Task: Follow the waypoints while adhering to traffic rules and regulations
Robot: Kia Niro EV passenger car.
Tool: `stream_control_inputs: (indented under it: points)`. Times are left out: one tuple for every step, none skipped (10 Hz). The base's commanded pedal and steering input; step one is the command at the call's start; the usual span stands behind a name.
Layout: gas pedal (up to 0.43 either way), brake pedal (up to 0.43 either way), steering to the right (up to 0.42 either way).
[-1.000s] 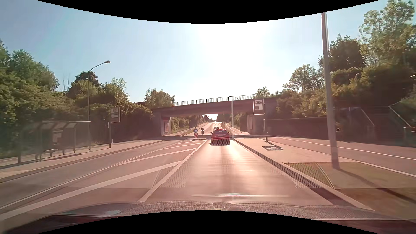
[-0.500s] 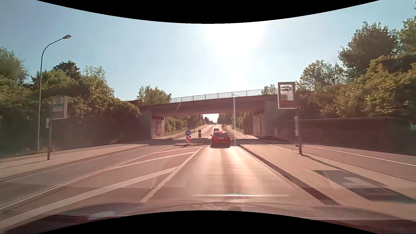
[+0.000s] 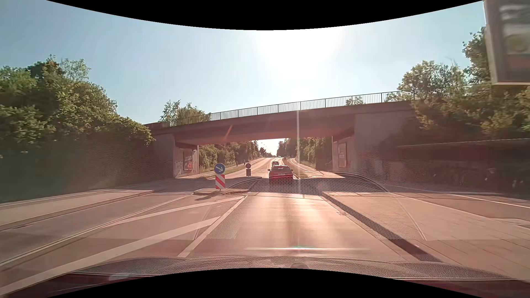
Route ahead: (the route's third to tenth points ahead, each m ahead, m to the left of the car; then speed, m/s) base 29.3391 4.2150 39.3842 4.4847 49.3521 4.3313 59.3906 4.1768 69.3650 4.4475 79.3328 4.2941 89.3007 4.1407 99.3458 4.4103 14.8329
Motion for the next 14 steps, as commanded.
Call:
stream_control_inputs:
  points:
    - [0.110, 0.006, -0.002]
    - [0.118, 0.006, -0.003]
    - [0.130, 0.006, -0.003]
    - [0.130, 0.006, -0.003]
    - [0.138, 0.006, -0.003]
    - [0.150, 0.006, -0.003]
    - [0.150, 0.006, -0.004]
    - [0.150, 0.000, -0.004]
    - [0.150, 0.006, -0.006]
    - [0.169, 0.006, -0.006]
    - [0.169, 0.006, -0.006]
    - [0.169, 0.006, -0.006]
    - [0.177, 0.006, -0.006]
    - [0.177, 0.006, -0.006]
